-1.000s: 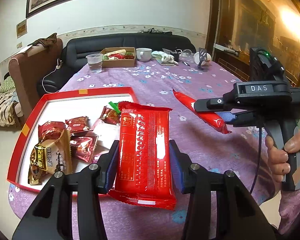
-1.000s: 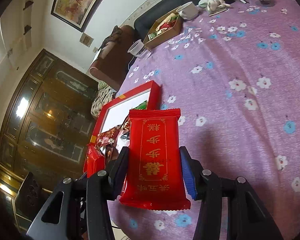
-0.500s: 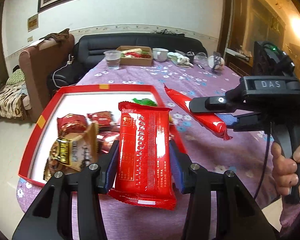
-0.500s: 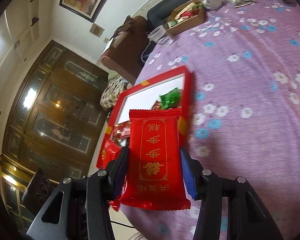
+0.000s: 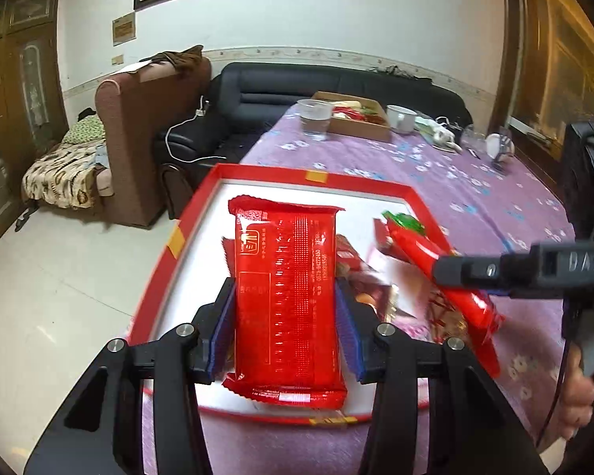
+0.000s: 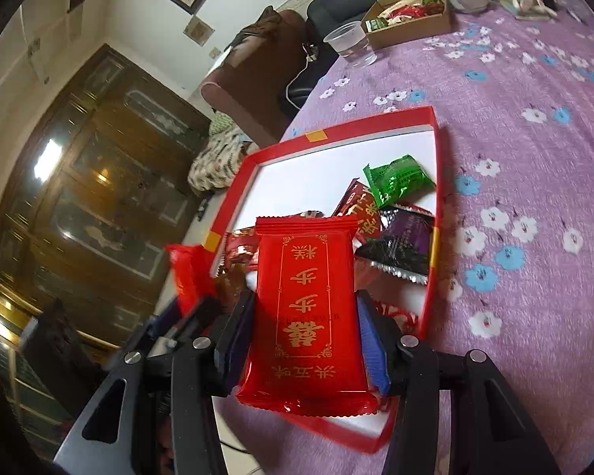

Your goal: Organize snacks

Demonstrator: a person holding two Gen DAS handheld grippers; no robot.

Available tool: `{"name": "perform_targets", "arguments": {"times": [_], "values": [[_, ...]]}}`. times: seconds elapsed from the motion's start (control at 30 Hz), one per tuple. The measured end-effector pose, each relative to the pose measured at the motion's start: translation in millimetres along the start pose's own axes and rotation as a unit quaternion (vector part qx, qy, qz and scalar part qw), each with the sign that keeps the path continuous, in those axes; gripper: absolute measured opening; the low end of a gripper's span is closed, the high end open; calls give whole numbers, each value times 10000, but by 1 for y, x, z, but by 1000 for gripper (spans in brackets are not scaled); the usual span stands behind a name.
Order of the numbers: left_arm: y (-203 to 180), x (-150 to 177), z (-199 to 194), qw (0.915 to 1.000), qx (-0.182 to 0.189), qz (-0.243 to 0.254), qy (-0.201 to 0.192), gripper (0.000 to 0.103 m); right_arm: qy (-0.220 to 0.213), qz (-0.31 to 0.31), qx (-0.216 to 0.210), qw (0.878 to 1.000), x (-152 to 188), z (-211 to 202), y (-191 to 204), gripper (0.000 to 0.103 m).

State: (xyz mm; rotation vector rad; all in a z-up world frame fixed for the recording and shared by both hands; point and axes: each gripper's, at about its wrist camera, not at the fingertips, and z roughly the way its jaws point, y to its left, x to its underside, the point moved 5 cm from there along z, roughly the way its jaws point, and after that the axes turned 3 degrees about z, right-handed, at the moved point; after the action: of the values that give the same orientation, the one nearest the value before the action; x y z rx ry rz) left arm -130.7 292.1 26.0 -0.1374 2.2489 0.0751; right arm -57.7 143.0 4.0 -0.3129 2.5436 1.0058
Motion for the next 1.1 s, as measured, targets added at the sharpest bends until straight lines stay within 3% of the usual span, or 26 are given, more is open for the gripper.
{"name": "perform_targets", "arguments": {"times": [0.47, 0.57, 0.73, 0.8, 0.9, 0.97, 1.0, 1.1], "values": [[-9, -16, 27, 9993, -254, 275, 88, 46, -141, -298, 588, 9977, -14, 27, 2, 53], [-13, -17, 27, 9991, -290, 301, 91, 56, -433, -590, 785, 9942, -15, 18, 6, 54], [-18, -19, 7, 9985, -453, 282, -151, 77, -977, -867, 749, 9886, -9, -13, 10, 65], [-21, -20, -6, 9980, -502, 248, -280, 83, -1303, -1092, 828, 9820, -3, -33, 12, 70], [-28, -21, -23, 9958, -732, 277, -469, 83, -1908, -1344, 979, 9674, 4, -64, 15, 76], [-32, -20, -34, 9937, -902, 291, -590, 84, -2383, -1545, 1090, 9526, 11, -86, 18, 88], [-34, -19, -41, 9926, -981, 278, -657, 85, -2660, -1679, 1162, 9421, 17, -100, 21, 89], [-39, -17, -56, 9923, -1006, 148, -712, 88, -2985, -1854, 1344, 9265, 26, -122, 24, 92]]}}
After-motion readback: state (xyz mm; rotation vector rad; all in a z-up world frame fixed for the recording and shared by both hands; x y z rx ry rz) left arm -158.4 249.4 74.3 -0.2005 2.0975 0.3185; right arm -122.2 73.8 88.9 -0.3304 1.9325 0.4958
